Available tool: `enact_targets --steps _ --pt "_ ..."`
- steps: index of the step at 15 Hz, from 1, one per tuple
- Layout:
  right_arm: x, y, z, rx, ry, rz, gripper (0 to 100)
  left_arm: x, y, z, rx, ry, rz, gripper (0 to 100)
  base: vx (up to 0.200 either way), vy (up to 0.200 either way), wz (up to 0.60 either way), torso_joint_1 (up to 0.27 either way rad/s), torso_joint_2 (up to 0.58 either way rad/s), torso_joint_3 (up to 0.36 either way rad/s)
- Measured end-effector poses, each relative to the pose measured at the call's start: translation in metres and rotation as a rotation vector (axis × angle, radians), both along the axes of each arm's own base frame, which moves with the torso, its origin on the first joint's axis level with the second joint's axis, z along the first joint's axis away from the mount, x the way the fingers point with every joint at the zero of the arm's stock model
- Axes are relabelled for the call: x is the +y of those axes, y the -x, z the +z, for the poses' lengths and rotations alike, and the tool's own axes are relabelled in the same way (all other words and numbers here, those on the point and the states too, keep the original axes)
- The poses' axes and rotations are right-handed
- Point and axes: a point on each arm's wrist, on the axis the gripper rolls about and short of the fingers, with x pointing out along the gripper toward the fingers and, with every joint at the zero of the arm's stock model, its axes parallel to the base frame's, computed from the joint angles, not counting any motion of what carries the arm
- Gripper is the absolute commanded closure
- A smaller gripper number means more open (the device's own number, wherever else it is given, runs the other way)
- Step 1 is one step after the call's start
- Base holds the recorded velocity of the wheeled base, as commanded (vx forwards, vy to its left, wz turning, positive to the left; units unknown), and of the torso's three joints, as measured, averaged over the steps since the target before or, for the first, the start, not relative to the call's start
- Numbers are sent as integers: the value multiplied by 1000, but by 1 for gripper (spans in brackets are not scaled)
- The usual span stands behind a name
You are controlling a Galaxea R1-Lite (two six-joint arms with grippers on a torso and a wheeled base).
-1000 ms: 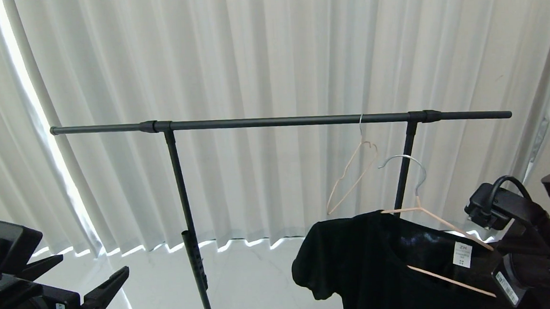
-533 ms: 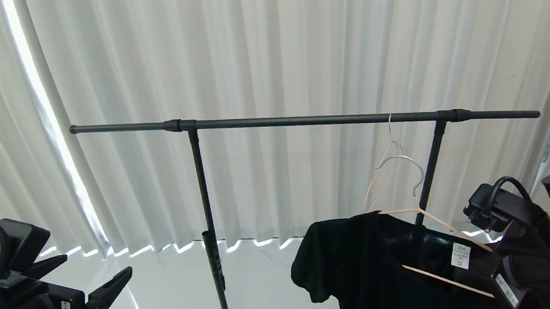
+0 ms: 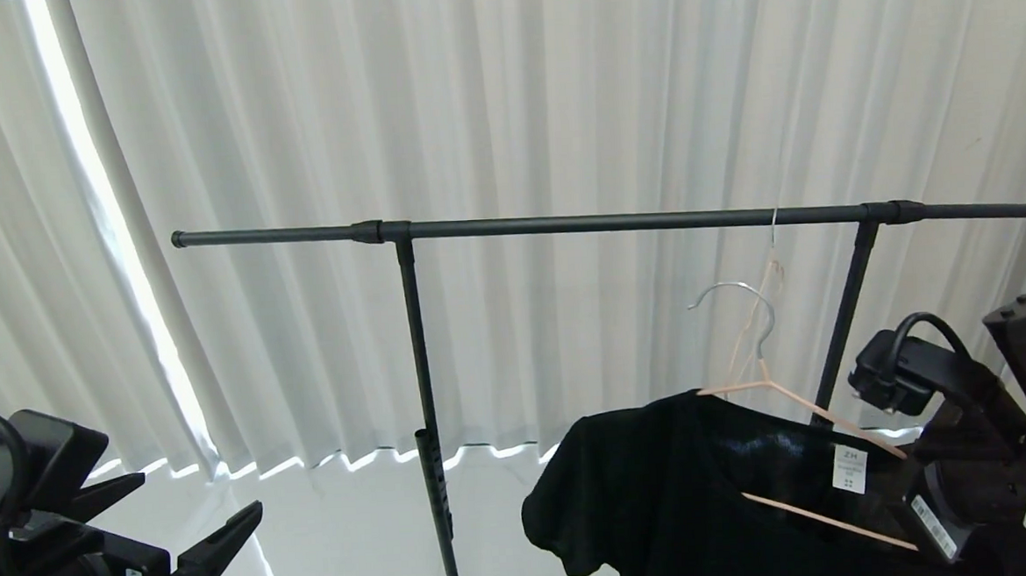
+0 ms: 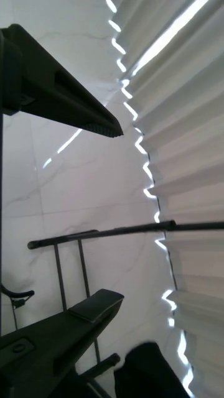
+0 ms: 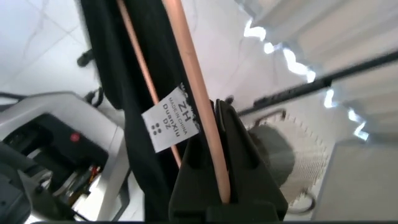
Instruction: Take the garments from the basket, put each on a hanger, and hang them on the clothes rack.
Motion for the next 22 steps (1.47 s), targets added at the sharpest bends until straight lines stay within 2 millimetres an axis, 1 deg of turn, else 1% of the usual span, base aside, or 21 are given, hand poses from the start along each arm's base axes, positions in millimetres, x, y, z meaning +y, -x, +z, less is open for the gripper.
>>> enact_targets --steps 3,5,8,10,12,17,22 --pt "16 -16 31 66 -57 -83 100 -2 0 -2 8 -15 -24 0 0 0 0 0 0 0" --pt "31 -29 48 115 -81 -180 100 -2 0 -2 7 -23 -30 0 0 0 0 0 0 0" --pt "62 -51 61 162 -123 -345 100 -2 0 -1 5 -25 -27 0 0 0 0 0 0 0" --pt "77 -61 64 180 -128 -431 100 -2 0 -1 -2 -47 -36 0 0 0 0 0 0 0" --pt "86 -68 65 172 -138 -474 100 -2 0 -1 -9 -90 -49 0 0 0 0 0 0 0" --pt "97 -71 61 119 -109 -510 100 -2 0 0 -11 -93 -50 0 0 0 0 0 0 0" --pt "102 -71 63 101 -129 -492 100 -2 0 0 -15 -92 -56 0 200 0 0 1 5 1"
